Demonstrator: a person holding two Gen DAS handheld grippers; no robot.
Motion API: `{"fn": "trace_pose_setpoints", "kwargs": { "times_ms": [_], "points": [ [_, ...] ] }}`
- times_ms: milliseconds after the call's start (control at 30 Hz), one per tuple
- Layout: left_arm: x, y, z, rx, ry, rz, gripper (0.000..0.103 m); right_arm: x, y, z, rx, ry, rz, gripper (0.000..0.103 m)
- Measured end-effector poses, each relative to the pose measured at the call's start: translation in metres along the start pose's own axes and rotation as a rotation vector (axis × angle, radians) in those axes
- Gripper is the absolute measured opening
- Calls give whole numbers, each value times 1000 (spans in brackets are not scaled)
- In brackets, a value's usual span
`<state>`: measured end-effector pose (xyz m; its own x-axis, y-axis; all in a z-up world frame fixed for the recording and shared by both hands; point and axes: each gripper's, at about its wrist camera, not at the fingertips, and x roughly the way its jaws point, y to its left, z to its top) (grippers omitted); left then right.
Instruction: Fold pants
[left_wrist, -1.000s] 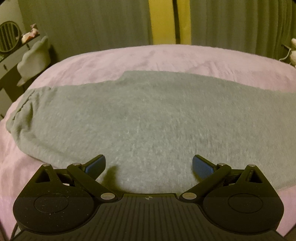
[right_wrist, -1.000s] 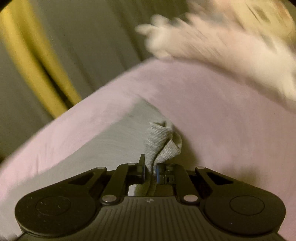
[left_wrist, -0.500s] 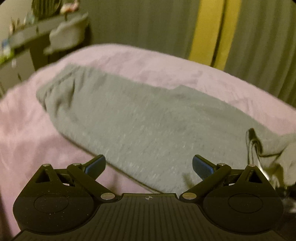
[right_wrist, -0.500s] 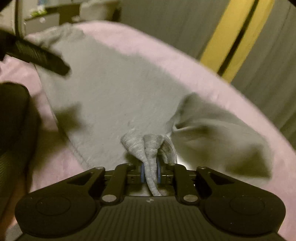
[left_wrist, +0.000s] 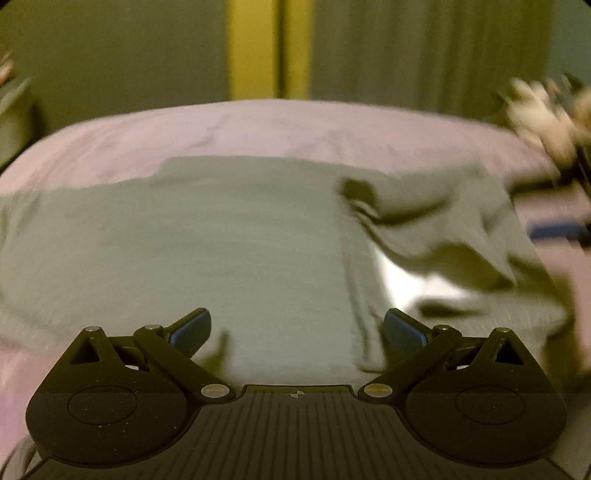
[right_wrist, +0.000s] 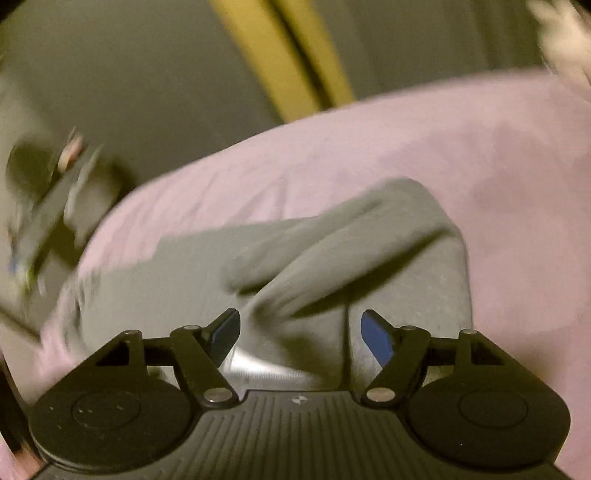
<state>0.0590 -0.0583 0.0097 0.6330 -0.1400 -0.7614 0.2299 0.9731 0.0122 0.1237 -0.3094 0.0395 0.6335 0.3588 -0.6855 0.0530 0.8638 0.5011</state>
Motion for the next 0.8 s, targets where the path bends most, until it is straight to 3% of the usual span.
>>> {"fn": "trace_pose_setpoints", "kwargs": {
  "times_ms": [100, 233, 300, 400, 533, 767, 800],
  "points": [
    [3, -21, -2, 99, -35, 11, 103, 18, -24, 17, 200, 39, 92, 73],
    [-5, -26, 3, 131, -49, 22, 102, 37, -25, 37, 237, 68, 90, 71],
    [-15, -23, -1, 117, -93, -35, 103, 53, -21, 46, 241, 106, 54, 59],
    [-16, -21, -8, 119, -92, -106, 103, 73, -25, 52, 258, 165, 3, 29],
    [4, -33, -12, 161, 16, -25, 102, 90, -30, 57, 251, 188, 3, 5],
    [14, -29, -13, 114, 77, -40, 102, 109, -2, 88, 140, 108, 74, 8],
    [12, -28, -14, 114, 77, -39, 102, 113, -4, 91, 157, 104, 131, 9]
  ]
}}
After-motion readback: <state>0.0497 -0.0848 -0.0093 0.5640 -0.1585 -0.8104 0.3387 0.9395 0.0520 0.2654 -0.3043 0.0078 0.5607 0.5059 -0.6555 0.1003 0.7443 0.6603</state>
